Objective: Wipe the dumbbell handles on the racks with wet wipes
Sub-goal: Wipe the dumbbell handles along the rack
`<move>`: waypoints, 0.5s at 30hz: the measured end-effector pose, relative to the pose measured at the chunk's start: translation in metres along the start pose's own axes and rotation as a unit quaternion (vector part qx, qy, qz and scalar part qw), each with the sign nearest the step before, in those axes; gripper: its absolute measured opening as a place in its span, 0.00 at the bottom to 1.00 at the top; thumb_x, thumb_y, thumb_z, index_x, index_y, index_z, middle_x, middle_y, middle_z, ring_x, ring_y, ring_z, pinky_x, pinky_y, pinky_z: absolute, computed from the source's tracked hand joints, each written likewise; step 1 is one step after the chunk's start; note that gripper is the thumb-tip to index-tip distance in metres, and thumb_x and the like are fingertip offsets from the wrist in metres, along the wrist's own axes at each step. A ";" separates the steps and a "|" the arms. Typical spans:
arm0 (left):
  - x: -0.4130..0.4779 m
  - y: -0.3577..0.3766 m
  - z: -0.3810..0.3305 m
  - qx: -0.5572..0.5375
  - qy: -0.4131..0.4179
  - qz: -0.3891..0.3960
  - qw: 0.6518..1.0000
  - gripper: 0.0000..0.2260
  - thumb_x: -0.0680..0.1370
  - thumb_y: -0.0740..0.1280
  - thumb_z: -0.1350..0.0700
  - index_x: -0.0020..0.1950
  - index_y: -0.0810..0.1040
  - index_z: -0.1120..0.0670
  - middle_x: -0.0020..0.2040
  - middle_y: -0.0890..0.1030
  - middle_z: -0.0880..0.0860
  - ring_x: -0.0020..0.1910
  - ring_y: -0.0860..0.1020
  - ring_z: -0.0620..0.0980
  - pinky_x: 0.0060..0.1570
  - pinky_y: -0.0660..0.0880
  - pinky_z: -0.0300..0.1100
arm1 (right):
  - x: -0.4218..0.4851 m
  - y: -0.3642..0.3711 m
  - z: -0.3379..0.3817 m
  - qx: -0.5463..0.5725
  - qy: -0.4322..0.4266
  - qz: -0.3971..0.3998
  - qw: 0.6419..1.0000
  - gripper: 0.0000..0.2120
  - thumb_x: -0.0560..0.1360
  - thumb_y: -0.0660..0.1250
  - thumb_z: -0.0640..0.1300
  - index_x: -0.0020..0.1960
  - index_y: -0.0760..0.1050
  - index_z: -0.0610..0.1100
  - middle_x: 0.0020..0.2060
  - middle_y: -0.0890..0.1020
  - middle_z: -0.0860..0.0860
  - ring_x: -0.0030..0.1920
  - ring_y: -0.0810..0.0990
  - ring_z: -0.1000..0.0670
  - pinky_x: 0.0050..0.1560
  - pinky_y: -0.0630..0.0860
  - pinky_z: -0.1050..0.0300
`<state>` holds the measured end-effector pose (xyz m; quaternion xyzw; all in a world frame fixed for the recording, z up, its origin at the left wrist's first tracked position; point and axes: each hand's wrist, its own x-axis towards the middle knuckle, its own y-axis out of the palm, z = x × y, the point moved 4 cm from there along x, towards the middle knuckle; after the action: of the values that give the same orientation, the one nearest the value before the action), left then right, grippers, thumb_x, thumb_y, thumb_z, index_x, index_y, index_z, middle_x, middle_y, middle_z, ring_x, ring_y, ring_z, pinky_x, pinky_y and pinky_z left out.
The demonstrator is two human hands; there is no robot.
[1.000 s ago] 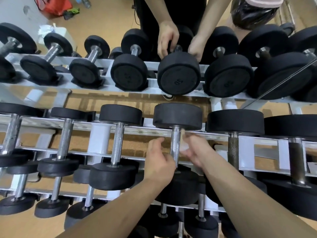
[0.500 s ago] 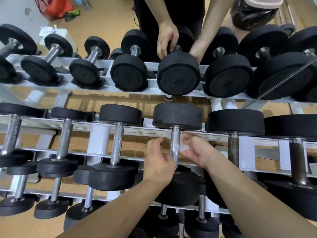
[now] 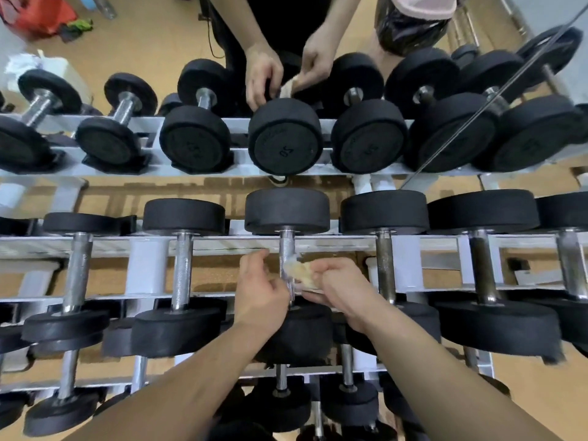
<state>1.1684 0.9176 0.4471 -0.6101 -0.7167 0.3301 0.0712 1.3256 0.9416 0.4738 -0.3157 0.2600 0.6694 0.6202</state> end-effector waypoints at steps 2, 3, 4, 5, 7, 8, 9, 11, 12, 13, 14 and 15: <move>-0.003 0.003 -0.005 0.031 0.020 0.003 0.999 0.23 0.77 0.64 0.64 0.73 0.70 0.56 0.67 0.70 0.50 0.66 0.71 0.49 0.67 0.68 0.40 | -0.013 -0.018 0.002 -0.002 -0.001 -0.042 0.999 0.13 0.80 0.61 0.32 0.56 0.83 0.41 0.54 0.85 0.44 0.50 0.86 0.47 0.44 0.84 0.57; -0.003 0.002 -0.006 0.055 0.032 0.004 0.998 0.22 0.77 0.64 0.64 0.72 0.71 0.57 0.69 0.70 0.52 0.69 0.70 0.51 0.71 0.67 0.43 | -0.017 -0.026 0.001 0.019 0.005 -0.061 0.998 0.13 0.81 0.61 0.33 0.57 0.82 0.43 0.55 0.85 0.44 0.51 0.85 0.47 0.46 0.85 0.56; -0.004 0.002 -0.008 0.089 0.055 0.004 0.994 0.21 0.77 0.64 0.64 0.71 0.72 0.57 0.70 0.70 0.54 0.71 0.69 0.53 0.74 0.66 0.45 | -0.024 -0.033 0.000 0.050 0.014 -0.072 0.996 0.11 0.82 0.62 0.34 0.58 0.80 0.44 0.56 0.83 0.44 0.53 0.85 0.45 0.48 0.85 0.52; -0.004 0.003 -0.014 0.134 0.093 0.004 0.987 0.20 0.76 0.65 0.63 0.69 0.74 0.58 0.71 0.70 0.55 0.71 0.69 0.56 0.74 0.66 0.49 | -0.033 -0.041 -0.001 0.087 0.022 -0.072 0.993 0.09 0.82 0.63 0.34 0.58 0.78 0.44 0.57 0.82 0.43 0.54 0.85 0.44 0.49 0.86 0.50; -0.006 0.008 -0.031 0.215 0.183 0.007 0.959 0.19 0.75 0.68 0.63 0.66 0.79 0.58 0.70 0.74 0.57 0.69 0.72 0.59 0.71 0.70 0.53 | -0.047 -0.057 -0.005 0.140 0.034 -0.066 0.987 0.06 0.82 0.65 0.35 0.57 0.77 0.43 0.58 0.81 0.41 0.54 0.85 0.42 0.49 0.86 0.48; -0.011 0.013 -0.045 0.221 0.222 0.017 0.950 0.19 0.74 0.68 0.64 0.65 0.80 0.57 0.69 0.76 0.56 0.67 0.73 0.58 0.71 0.70 0.52 | -0.055 -0.065 -0.008 0.145 0.033 -0.061 0.987 0.05 0.82 0.66 0.36 0.56 0.78 0.42 0.58 0.82 0.40 0.54 0.85 0.41 0.49 0.86 0.48; -0.019 0.020 -0.064 0.197 0.248 0.038 0.948 0.19 0.75 0.68 0.63 0.66 0.80 0.55 0.69 0.76 0.54 0.68 0.73 0.56 0.71 0.69 0.49 | -0.062 -0.075 -0.010 0.147 0.028 -0.057 0.987 0.04 0.81 0.67 0.37 0.56 0.78 0.41 0.58 0.83 0.40 0.55 0.85 0.41 0.50 0.85 0.48; -0.038 0.040 -0.098 0.084 0.214 0.132 0.964 0.20 0.77 0.68 0.62 0.69 0.78 0.50 0.68 0.77 0.47 0.68 0.73 0.46 0.71 0.66 0.39 | -0.073 -0.093 -0.014 0.156 0.009 -0.054 0.986 0.05 0.81 0.68 0.38 0.56 0.79 0.40 0.57 0.84 0.40 0.55 0.85 0.41 0.50 0.85 0.49; -0.051 0.056 -0.111 0.018 0.169 0.187 0.967 0.20 0.78 0.69 0.61 0.68 0.78 0.47 0.67 0.77 0.44 0.67 0.74 0.42 0.69 0.66 0.36 | -0.081 -0.105 -0.016 0.165 0.000 -0.052 0.985 0.07 0.80 0.69 0.38 0.58 0.80 0.39 0.56 0.85 0.40 0.54 0.86 0.41 0.50 0.85 0.48; -0.064 0.071 -0.123 -0.046 0.126 0.231 0.964 0.19 0.78 0.69 0.61 0.66 0.78 0.45 0.65 0.80 0.43 0.64 0.76 0.40 0.67 0.69 0.35 | -0.087 -0.117 -0.019 0.175 -0.008 -0.047 0.983 0.09 0.80 0.70 0.38 0.59 0.80 0.39 0.55 0.85 0.40 0.53 0.86 0.42 0.50 0.85 0.48; -0.076 0.083 -0.133 -0.087 0.098 0.250 0.959 0.17 0.78 0.70 0.61 0.65 0.79 0.45 0.62 0.82 0.44 0.61 0.79 0.40 0.65 0.73 0.36 | -0.094 -0.129 -0.023 0.183 -0.012 -0.042 0.982 0.09 0.79 0.70 0.38 0.60 0.80 0.39 0.54 0.86 0.40 0.52 0.87 0.43 0.48 0.85 0.48; -0.088 0.095 -0.141 -0.108 0.084 0.251 0.958 0.17 0.78 0.70 0.62 0.64 0.79 0.46 0.59 0.83 0.45 0.58 0.80 0.41 0.62 0.75 0.37 | -0.101 -0.143 -0.026 0.185 -0.013 -0.042 0.982 0.10 0.79 0.70 0.38 0.60 0.80 0.39 0.53 0.86 0.40 0.50 0.87 0.43 0.46 0.85 0.49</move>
<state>1.3400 0.8945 0.5292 -0.8000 -0.5633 0.2058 -0.0202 1.4740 0.8684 0.5376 -0.1971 0.3579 0.5871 0.6989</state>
